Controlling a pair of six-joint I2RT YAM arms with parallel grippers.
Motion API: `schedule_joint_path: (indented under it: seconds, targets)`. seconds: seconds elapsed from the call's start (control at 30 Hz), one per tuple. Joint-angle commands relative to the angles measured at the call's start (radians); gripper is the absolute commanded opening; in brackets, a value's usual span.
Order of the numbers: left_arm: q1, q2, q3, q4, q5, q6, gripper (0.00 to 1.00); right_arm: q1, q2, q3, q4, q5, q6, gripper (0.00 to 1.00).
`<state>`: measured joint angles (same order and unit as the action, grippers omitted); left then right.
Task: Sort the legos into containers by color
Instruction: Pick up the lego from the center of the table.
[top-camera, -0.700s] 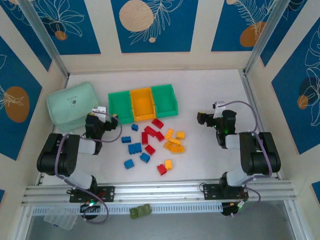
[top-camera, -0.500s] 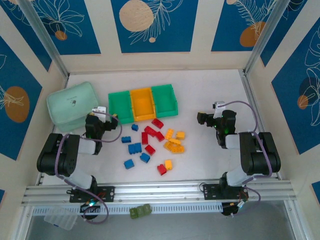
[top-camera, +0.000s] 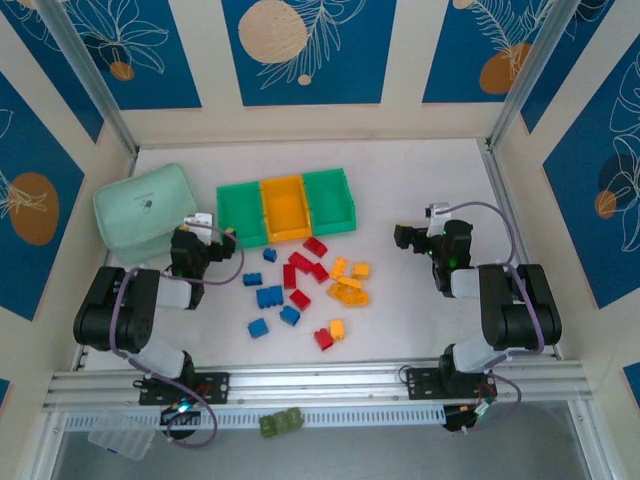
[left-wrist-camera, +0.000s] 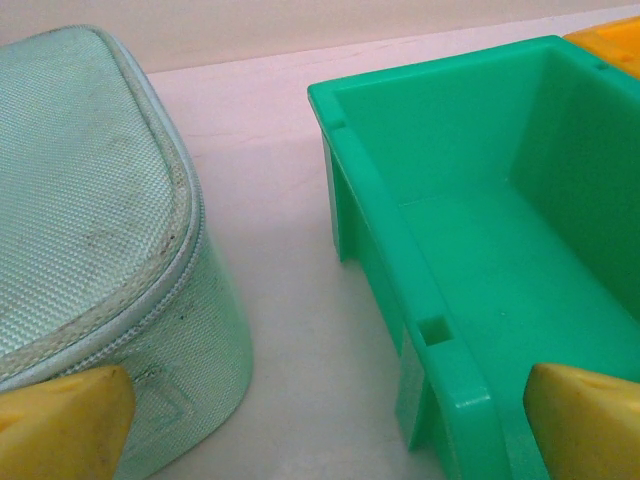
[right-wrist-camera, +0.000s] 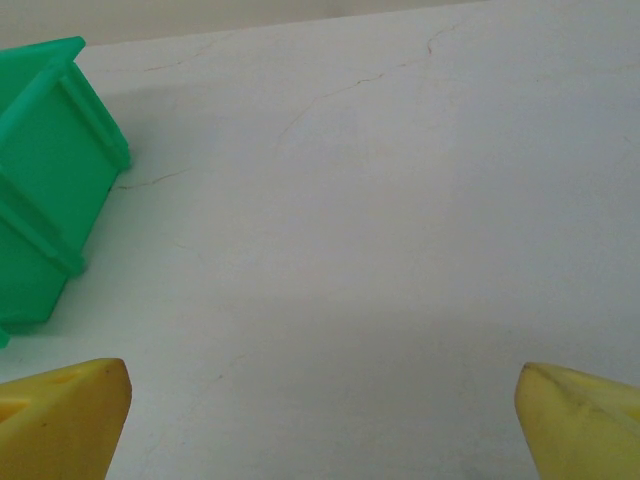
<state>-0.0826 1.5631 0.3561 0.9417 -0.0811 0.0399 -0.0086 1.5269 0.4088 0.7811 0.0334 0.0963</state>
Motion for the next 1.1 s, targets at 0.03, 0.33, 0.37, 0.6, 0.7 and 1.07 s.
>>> schedule_joint_path:
  seconds: [0.03, 0.33, 0.37, 0.6, 0.7, 1.07]
  targets:
    - [0.009, 0.002, 0.020, 0.000, 0.018, 0.012, 0.99, 0.002, -0.006, 0.015, 0.011, 0.007, -0.004, 0.99]
    - [0.009, 0.002, 0.004, 0.028, -0.059, -0.015, 0.99, -0.003, -0.007, 0.014, 0.011, -0.003, -0.001, 0.99]
    - [0.009, 0.001, -0.005, 0.048, -0.085, -0.024, 0.99, -0.002, -0.008, 0.013, 0.012, -0.002, -0.002, 0.99]
    - [0.009, -0.045, -0.061, 0.113, -0.127, -0.040, 0.99, -0.001, -0.077, -0.002, -0.015, 0.057, 0.021, 0.99]
    - [0.009, -0.132, -0.068, 0.040, -0.124, -0.038, 0.99, -0.008, -0.158, 0.003, -0.104, 0.066, 0.042, 0.99]
    - [0.010, -0.499, 0.057, -0.545, -0.131, -0.283, 0.99, -0.078, -0.382, 0.200, -0.686, 0.054, 0.398, 0.99]
